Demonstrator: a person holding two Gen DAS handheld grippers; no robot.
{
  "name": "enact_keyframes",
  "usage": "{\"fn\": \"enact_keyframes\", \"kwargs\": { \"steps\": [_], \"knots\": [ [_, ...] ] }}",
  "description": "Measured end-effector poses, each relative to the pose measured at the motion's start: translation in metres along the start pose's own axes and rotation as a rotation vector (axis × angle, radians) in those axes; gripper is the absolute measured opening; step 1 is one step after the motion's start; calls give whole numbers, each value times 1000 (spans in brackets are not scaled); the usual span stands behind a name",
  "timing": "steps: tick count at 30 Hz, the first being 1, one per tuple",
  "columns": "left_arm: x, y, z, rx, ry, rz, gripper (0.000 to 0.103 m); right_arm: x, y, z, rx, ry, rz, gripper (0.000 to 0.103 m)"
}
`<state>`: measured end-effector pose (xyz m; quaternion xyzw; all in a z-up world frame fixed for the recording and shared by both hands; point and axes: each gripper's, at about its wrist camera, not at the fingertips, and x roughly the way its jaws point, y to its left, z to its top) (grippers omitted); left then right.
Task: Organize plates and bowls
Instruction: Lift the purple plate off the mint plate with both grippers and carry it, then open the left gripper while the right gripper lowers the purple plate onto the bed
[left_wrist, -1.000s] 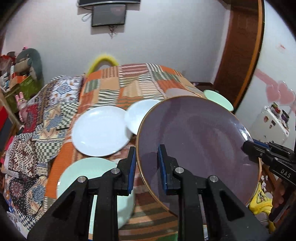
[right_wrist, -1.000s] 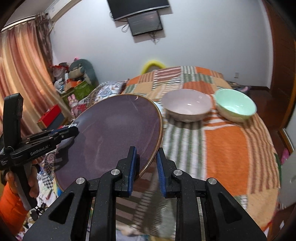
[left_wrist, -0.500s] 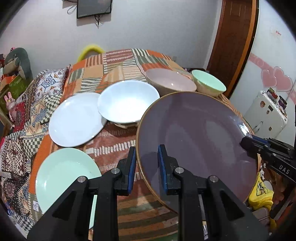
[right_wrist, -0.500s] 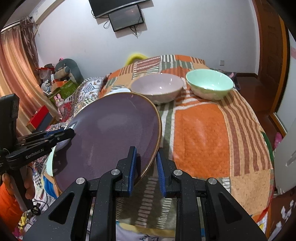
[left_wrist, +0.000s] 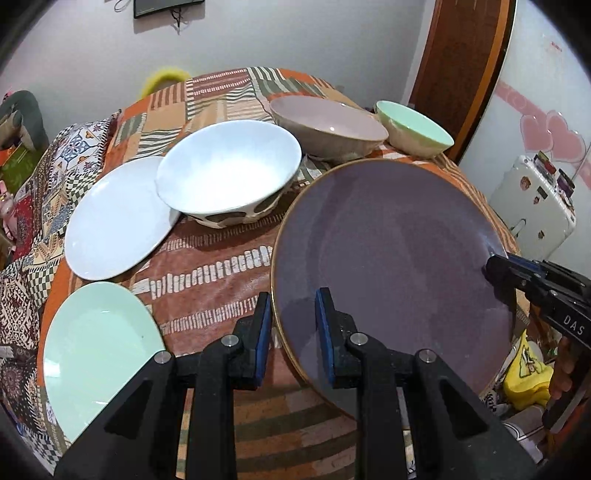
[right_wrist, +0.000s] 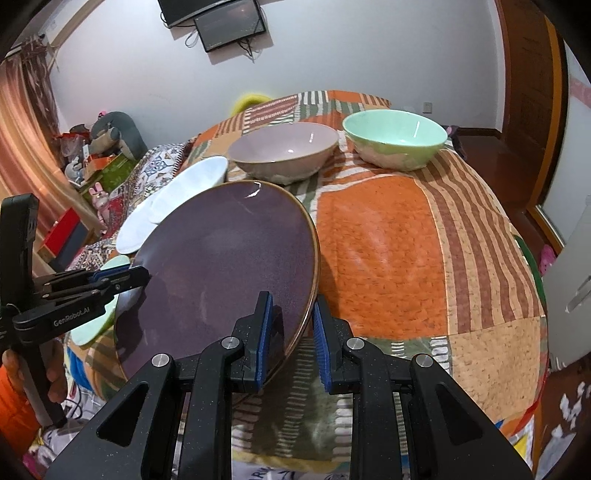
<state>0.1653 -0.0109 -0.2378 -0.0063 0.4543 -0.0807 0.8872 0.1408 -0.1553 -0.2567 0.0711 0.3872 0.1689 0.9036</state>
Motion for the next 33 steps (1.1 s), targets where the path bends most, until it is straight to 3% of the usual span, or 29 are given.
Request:
{"fn": "enact_keyframes", "kwargs": {
  "steps": [10, 21, 27, 33],
  "knots": [
    [22, -5, 7, -2, 22, -23, 24, 12, -10, 3, 8, 18, -43, 20],
    [28, -7, 4, 12, 19, -19, 27, 19, -16, -3, 34, 30, -21, 20],
    [26, -7, 3, 21, 17, -6, 27, 18, -14, -2, 30, 42, -30, 24],
    [6, -2, 1, 28, -18, 17, 30, 1, -19, 3, 50, 3, -63, 36]
  ]
}}
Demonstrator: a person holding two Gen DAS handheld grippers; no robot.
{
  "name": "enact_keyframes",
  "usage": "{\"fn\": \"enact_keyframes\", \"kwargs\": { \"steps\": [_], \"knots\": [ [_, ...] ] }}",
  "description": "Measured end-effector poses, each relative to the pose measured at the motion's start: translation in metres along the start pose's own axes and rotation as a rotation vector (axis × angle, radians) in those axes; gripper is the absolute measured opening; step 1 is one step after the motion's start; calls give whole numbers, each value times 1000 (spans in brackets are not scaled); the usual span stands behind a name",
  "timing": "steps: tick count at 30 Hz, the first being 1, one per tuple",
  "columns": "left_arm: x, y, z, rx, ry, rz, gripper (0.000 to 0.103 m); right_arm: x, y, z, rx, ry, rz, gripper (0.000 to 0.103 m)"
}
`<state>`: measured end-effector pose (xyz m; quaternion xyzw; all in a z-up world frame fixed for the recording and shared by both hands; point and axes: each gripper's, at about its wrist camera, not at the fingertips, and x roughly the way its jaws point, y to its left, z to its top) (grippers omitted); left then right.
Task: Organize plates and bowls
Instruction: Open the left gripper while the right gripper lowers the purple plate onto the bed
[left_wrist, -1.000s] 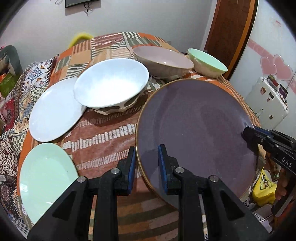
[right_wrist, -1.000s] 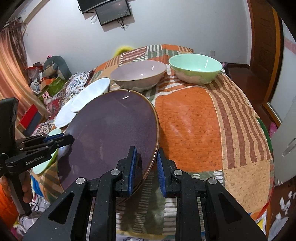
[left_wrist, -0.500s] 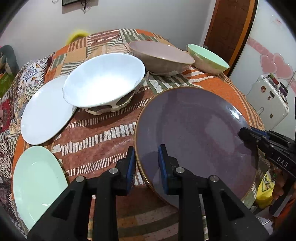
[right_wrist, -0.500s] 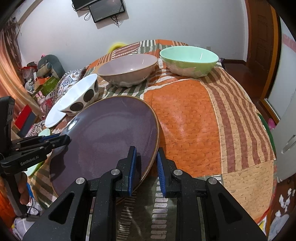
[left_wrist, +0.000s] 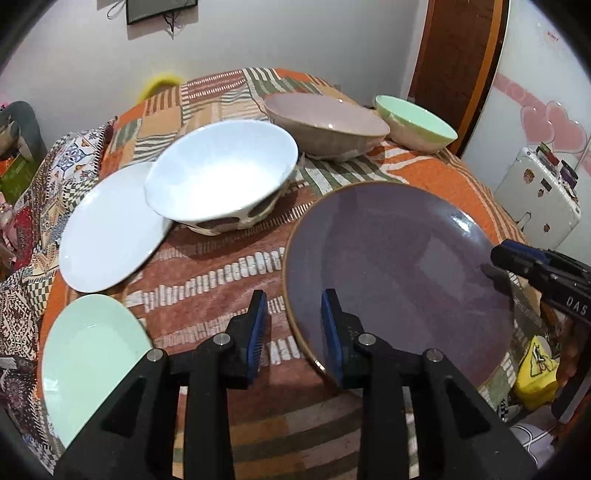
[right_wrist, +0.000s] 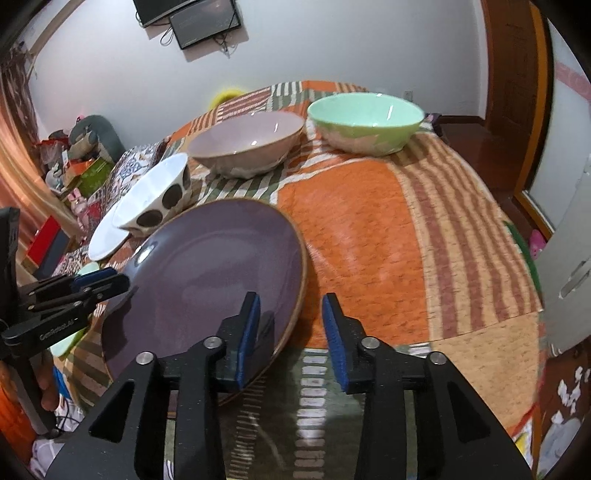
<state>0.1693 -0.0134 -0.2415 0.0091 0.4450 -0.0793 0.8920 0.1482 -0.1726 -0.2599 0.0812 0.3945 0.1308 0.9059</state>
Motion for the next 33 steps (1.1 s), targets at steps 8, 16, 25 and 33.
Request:
{"fn": "enact_keyframes", "kwargs": {
  "steps": [8, 16, 25, 33],
  "knots": [
    [-47, 16, 1, -32, -96, 29, 39, -29, 24, 17, -70, -94, 5, 48],
    [-113, 52, 6, -110, -250, 76, 61, -44, 77, 36, -179, -177, 116, 49],
    [-155, 121, 1, -187, -332, 233, 78, -25, 143, 43, -287, -186, 226, 56],
    [-153, 186, -13, -272, -314, 290, 84, 20, 201, 39, -356, -86, 324, 56]
  ]
}}
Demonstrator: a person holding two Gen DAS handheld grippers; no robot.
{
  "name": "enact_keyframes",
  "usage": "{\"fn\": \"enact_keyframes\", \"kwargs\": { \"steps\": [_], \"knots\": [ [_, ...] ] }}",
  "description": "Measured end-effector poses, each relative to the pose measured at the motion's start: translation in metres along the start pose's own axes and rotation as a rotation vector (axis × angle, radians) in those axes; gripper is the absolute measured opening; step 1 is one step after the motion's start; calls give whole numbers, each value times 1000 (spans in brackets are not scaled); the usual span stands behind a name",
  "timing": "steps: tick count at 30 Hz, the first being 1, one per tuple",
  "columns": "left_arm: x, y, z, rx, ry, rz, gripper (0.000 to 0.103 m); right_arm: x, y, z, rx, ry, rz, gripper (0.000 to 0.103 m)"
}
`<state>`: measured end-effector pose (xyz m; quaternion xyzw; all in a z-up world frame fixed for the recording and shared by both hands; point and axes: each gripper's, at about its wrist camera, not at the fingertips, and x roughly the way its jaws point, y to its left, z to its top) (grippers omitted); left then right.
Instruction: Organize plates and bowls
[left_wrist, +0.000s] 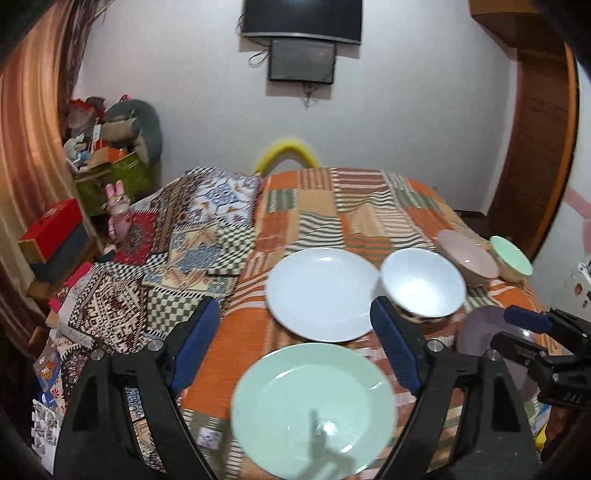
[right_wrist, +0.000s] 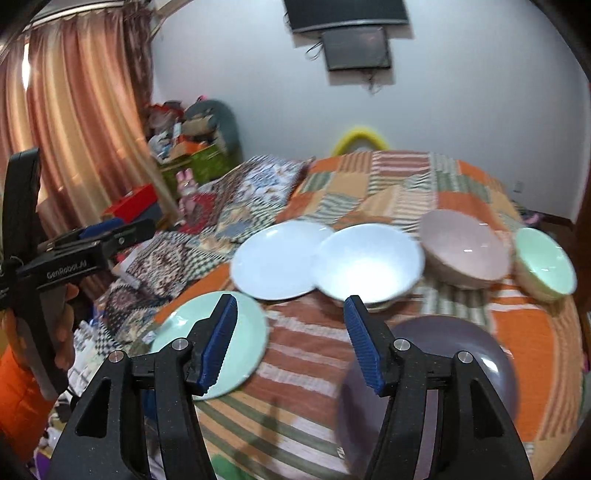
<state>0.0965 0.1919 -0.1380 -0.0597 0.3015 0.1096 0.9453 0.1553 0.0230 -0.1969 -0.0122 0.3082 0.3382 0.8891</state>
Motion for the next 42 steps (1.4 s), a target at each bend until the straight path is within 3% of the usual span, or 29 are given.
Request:
{"fn": "enact_keyframes", "kwargs": {
  "steps": [9, 12, 14, 19, 22, 24, 33, 36, 42],
  "knots": [
    [53, 45, -6, -35, 80, -8, 84, 61, 22, 3, 23, 106, 50, 56],
    [76, 54, -7, -39, 98, -5, 82, 79, 24, 3, 33, 143, 29, 50],
    [91, 58, -6, -36, 115, -9, 77, 89, 22, 2, 50, 168, 27, 41],
    [132, 65, -5, -30, 164, -54, 54, 112, 17, -1, 87, 206, -17, 33],
    [158, 66, -4, -24, 194, -97, 41, 123, 12, -2, 115, 225, -42, 33],
    [176, 67, -5, -32, 218, -120, 38, 127, 6, -2, 143, 227, -68, 33],
    [238, 69, -7, -47, 309, -197, 38, 146, -8, -6, 243, 268, -90, 34],
    [255, 69, -7, -71, 344, -244, 37, 148, -12, -5, 274, 269, -80, 43],
    [266, 68, -4, -101, 359, -338, 18, 150, -12, -5, 276, 265, -109, 44]
  ]
}}
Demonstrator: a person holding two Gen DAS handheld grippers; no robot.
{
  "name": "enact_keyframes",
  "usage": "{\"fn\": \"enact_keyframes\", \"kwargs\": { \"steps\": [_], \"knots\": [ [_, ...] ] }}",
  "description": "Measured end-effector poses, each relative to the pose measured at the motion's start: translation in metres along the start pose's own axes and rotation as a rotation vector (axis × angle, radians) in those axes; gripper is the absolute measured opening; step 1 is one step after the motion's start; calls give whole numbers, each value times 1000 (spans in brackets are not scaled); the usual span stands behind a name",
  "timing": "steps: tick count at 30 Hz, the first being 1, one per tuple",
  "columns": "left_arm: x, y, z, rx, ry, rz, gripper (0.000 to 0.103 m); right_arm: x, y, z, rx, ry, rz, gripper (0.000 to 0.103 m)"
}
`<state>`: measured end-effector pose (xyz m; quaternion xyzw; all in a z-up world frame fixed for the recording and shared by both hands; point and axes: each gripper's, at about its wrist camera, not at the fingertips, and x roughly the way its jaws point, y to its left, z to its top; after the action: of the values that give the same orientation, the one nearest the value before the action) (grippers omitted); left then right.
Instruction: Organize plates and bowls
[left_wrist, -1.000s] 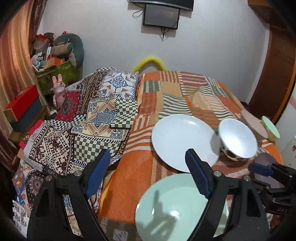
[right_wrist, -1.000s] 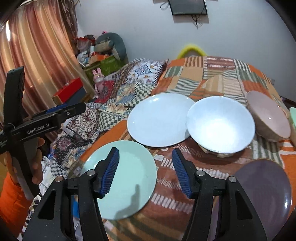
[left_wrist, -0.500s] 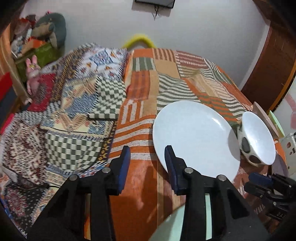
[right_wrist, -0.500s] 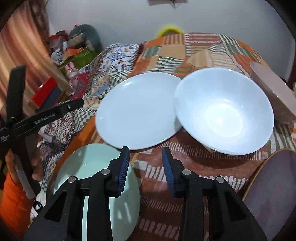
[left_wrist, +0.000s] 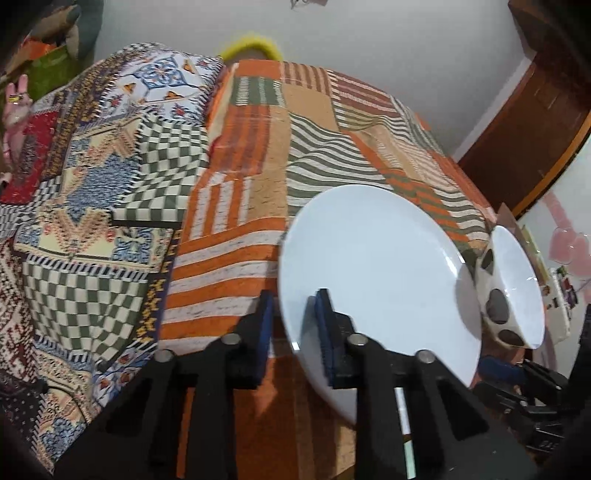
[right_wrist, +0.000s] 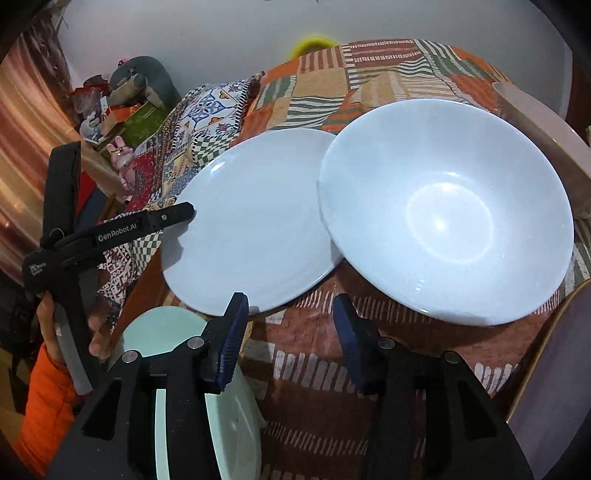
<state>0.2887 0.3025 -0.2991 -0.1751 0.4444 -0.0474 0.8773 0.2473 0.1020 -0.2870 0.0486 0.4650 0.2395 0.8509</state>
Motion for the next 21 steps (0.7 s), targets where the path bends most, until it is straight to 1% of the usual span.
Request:
{"fn": "enact_keyframes", "kwargs": {
  "steps": [9, 12, 16, 18, 21],
  "knots": [
    [-6, -4, -5, 21, -11, 19, 17, 12, 5, 12, -3, -9, -55, 44],
    [-12, -8, -10, 35, -17, 33, 17, 14, 3, 14, 11, -10, -58, 47],
    [-18, -7, -19, 35, -10, 24, 17, 14, 3, 15, 16, -12, -59, 47],
    [-21, -7, -24, 42, -7, 20, 18, 15, 4, 15, 10, -13, -66, 45],
    [-19, -2, -21, 29, 16, 0, 18, 16, 4, 14, 5, -13, -69, 43]
  ]
}}
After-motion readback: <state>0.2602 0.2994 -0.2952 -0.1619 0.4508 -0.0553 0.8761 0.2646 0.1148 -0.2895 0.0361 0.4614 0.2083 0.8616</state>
